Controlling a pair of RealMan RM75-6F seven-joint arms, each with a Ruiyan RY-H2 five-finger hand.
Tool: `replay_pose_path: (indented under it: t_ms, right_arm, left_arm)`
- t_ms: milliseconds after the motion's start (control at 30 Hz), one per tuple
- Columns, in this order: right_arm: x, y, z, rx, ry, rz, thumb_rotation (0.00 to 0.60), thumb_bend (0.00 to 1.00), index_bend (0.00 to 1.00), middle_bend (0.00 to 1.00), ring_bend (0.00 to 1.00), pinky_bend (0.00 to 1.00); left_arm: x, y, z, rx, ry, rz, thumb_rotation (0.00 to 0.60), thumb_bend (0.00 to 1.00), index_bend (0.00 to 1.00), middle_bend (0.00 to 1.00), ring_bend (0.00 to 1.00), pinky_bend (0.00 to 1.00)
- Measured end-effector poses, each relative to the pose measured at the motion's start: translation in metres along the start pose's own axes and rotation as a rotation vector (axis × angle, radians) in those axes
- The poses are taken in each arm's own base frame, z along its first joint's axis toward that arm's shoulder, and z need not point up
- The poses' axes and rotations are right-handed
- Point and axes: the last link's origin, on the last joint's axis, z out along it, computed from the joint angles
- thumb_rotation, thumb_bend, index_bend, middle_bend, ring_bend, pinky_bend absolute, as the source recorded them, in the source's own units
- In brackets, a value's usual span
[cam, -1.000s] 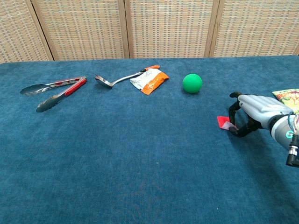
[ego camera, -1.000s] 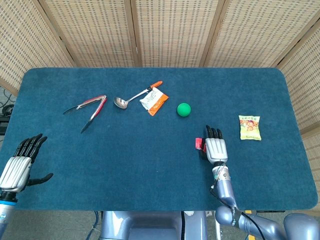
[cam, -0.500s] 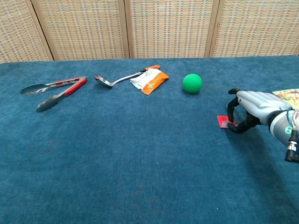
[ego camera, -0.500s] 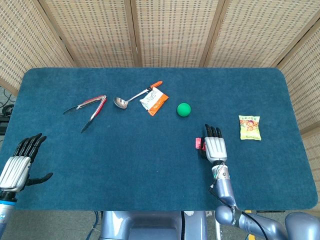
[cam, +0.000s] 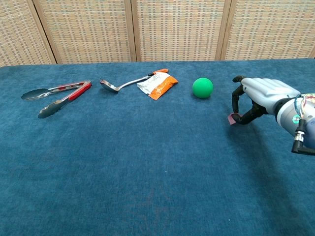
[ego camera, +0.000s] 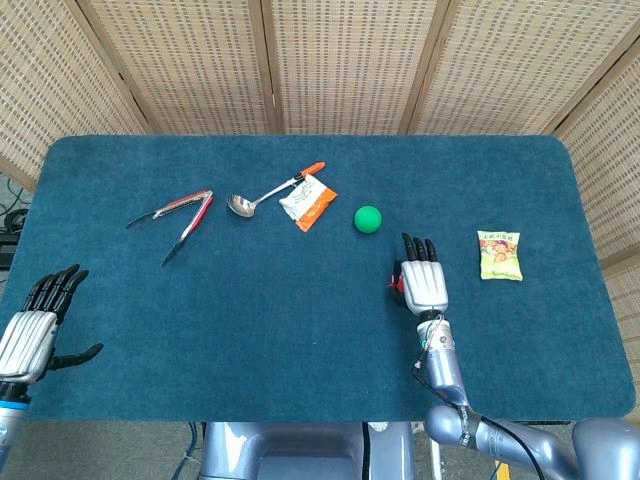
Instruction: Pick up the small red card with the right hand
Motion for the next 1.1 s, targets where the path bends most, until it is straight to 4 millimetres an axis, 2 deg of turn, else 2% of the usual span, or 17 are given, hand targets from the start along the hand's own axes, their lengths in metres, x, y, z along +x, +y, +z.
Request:
replay_pose_path:
  t_ms: [200, 333, 533, 633, 867, 967, 1100]
  right_arm:
    - [0.015, -0.003, 0.0, 0.01, 0.042, -0.001, 0.6, 0.52, 0.59, 0.05, 0.0, 0.0]
    - [0.033, 0.0, -0.006, 0.022, 0.091, 0.0, 0.6, 0.45, 0.58, 0.01, 0.0, 0.0]
    - [0.067, 0.025, -0.028, 0.008, 0.179, 0.003, 0.6, 0.37, 0.45, 0.0, 0.0, 0.0]
    - [0.079, 0.043, -0.045, -0.01, 0.209, -0.002, 0.6, 0.33, 0.37, 0.0, 0.0, 0.0]
    - [0.103, 0.096, -0.103, -0.053, 0.294, -0.001, 0.6, 0.22, 0.17, 0.0, 0.0, 0.0]
    - [0.106, 0.117, -0.13, -0.072, 0.311, 0.013, 0.6, 0.17, 0.12, 0.0, 0.0, 0.0]
    - [0.105, 0.133, -0.159, -0.071, 0.311, 0.027, 0.6, 0.14, 0.1, 0.0, 0.0, 0.0]
  left_arm:
    - [0.002, 0.0, -0.001, -0.002, 0.005, -0.004, 0.6, 0.18, 0.0, 0.0, 0.0, 0.0]
    - [0.003, 0.0, -0.002, -0.004, 0.008, -0.004, 0.6, 0.18, 0.0, 0.0, 0.0, 0.0]
    - [0.003, 0.0, -0.004, -0.005, 0.012, -0.002, 0.6, 0.18, 0.0, 0.0, 0.0, 0.0]
    - [0.003, 0.0, -0.005, -0.006, 0.012, 0.001, 0.6, 0.18, 0.0, 0.0, 0.0, 0.0]
    - [0.005, 0.002, -0.01, -0.009, 0.031, 0.014, 0.6, 0.18, 0.0, 0.0, 0.0, 0.0]
    - [0.007, 0.003, -0.011, -0.009, 0.043, 0.016, 0.6, 0.18, 0.0, 0.0, 0.0, 0.0]
    - [0.005, 0.005, -0.013, -0.013, 0.051, 0.025, 0.6, 0.18, 0.0, 0.0, 0.0, 0.0]
